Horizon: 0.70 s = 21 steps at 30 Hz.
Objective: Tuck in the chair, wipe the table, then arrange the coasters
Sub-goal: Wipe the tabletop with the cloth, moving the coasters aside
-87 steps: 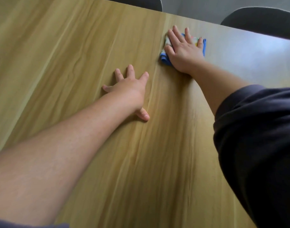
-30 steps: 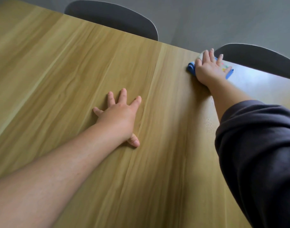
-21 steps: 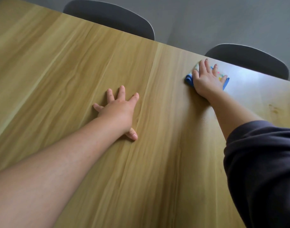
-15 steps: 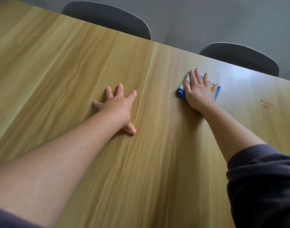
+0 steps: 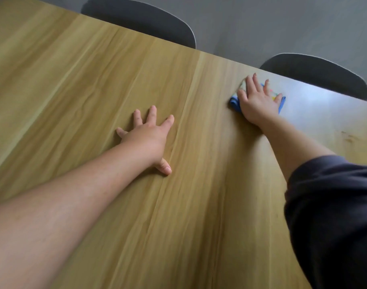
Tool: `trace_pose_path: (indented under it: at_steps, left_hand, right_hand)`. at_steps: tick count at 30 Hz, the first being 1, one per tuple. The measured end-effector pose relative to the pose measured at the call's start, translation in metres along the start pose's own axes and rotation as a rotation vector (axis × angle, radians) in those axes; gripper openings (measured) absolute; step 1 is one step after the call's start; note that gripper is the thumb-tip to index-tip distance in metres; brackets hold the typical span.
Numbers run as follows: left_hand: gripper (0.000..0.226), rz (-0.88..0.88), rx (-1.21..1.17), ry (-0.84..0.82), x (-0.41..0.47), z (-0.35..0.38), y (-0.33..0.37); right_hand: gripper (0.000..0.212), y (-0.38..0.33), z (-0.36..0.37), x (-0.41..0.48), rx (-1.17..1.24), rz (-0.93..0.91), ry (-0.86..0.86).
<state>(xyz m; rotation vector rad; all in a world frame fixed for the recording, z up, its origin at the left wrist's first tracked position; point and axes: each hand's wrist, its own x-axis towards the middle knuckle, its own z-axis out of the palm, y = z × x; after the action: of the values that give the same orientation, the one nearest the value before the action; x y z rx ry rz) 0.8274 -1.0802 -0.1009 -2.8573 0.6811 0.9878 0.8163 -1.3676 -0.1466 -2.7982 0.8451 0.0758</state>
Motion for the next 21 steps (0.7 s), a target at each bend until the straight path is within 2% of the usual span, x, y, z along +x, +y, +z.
trace_pose_path:
  at_steps: [4,9,21]
  left_hand:
    - [0.134,-0.011,-0.01,0.008,0.002,0.001,0.0]
    - [0.133,-0.029,0.018,0.002,0.0,0.001,0.004]
    - [0.126,0.008,0.01,-0.005,-0.013,-0.004,0.001]
  right_hand:
    - [0.061,-0.006,-0.002,0.026,0.021,0.08,0.007]
    - [0.06,0.001,-0.003,0.002,0.004,-0.029,-0.009]
    - [0.062,-0.008,0.018,-0.199,-0.045,-0.178,-0.091]
